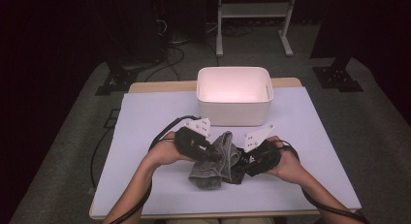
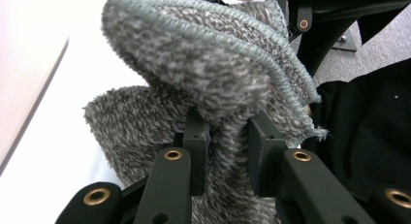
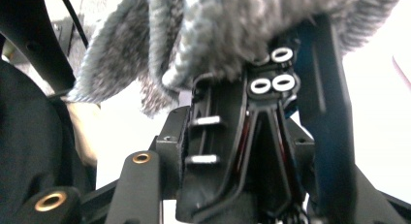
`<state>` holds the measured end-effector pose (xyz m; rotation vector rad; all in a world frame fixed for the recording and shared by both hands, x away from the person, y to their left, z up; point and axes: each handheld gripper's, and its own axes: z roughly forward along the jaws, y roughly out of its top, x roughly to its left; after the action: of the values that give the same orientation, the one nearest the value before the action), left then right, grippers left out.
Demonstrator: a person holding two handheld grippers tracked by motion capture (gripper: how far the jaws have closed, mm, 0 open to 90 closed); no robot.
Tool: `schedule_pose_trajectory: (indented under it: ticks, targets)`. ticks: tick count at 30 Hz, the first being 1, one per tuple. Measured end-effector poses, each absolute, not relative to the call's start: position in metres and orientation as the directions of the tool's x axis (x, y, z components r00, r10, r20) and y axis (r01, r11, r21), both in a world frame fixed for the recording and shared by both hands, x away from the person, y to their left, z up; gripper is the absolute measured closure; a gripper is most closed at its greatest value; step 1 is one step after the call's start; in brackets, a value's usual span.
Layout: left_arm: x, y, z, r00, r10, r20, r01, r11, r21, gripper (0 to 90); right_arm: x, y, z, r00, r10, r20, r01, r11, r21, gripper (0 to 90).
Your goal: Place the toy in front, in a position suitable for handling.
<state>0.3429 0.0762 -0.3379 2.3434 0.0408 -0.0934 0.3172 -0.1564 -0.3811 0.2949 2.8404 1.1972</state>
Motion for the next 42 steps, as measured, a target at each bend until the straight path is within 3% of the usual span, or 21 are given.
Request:
schedule_pose_trajectory:
  ticks: [9,42]
  targets:
    - [0.34,0.052,-0.341,0.996,-0.049,-0.074,0.018,-0.71,0.704,73.1,0.312,-0.16,-0.371,-0.986,0.168,-0.003,0.133,0.789,0.6,54.6]
    - [0.336,0.039,-0.35,0.995,-0.063,-0.076,0.001,-0.759,0.651,72.7,0.284,-0.248,-0.429,-0.943,0.313,0.11,0.309,0.708,0.635,56.1]
